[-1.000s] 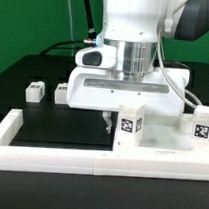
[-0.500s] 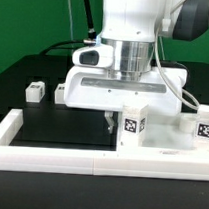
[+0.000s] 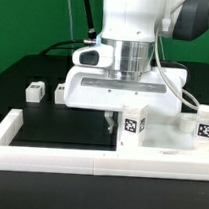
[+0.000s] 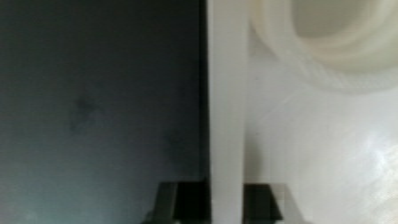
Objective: Assemble square table
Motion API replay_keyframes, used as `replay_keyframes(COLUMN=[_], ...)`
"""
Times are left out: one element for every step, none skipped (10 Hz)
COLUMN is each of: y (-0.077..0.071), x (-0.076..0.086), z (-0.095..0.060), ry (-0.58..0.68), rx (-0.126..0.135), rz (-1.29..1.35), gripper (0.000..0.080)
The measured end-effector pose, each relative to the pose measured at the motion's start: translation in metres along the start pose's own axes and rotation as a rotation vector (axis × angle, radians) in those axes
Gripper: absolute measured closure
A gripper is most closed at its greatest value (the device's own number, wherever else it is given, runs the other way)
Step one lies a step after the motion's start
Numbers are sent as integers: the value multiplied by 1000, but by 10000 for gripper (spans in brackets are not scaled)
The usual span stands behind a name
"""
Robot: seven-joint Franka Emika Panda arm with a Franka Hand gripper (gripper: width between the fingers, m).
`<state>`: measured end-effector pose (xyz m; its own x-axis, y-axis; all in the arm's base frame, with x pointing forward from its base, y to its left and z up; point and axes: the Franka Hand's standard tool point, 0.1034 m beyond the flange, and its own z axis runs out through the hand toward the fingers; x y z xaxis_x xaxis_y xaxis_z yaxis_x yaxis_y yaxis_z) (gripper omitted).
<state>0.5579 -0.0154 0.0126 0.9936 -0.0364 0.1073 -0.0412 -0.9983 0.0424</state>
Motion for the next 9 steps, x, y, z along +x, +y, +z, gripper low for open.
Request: replay_keyframes(y=[6,20,35,49,61,59,58,60,55], x=[-2,-9,-13,-9,-9,-9,-9,-8,-4], z=[-4,-7,-7,-10,-9,-9,-9,-9,-9], ry=[2,11,7,12,11,9,6,3,2], rx=[-1,-11,-15,-21,-23,-23,-28,-31,-41], rz=[-131,-228,-333,-445,-546,-561,-647,-685,-763], gripper=[739,739,739,739,739,739,739,739,739])
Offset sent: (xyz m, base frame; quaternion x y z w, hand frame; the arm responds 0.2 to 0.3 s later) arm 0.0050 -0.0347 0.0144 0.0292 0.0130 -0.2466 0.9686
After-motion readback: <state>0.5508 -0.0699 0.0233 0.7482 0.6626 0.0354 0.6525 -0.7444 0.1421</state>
